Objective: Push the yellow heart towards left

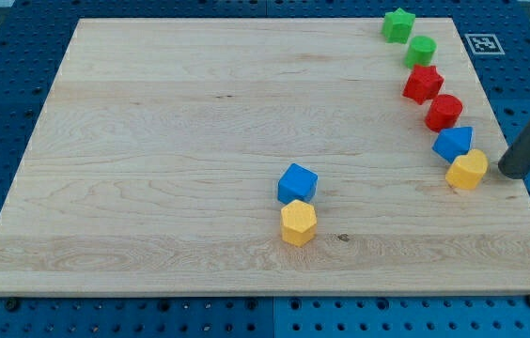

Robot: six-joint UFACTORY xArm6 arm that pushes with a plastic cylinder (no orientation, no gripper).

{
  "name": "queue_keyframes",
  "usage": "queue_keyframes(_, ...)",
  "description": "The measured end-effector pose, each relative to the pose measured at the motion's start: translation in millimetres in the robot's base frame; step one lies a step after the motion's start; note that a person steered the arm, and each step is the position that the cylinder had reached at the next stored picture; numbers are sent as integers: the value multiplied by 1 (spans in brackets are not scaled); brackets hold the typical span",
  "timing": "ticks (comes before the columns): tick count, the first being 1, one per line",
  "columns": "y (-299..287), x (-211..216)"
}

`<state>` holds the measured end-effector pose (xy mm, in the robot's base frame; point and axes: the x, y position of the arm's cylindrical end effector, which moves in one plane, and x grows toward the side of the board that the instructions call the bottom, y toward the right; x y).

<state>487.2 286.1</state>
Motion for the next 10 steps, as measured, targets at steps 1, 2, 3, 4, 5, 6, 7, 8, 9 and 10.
queue_keyframes(1,-9,0)
queue_keyframes(2,-32,0)
queue_keyframes(3,-55,0)
queue_keyframes(4,-71,12)
queue_keyframes(5,-71,35)
queue_keyframes(6,-71,25)
queue_keyframes(7,-81,12)
queue_keyframes(8,-101,12)
queue_keyframes(9,-126,12)
queue_keyframes(10,-148,12)
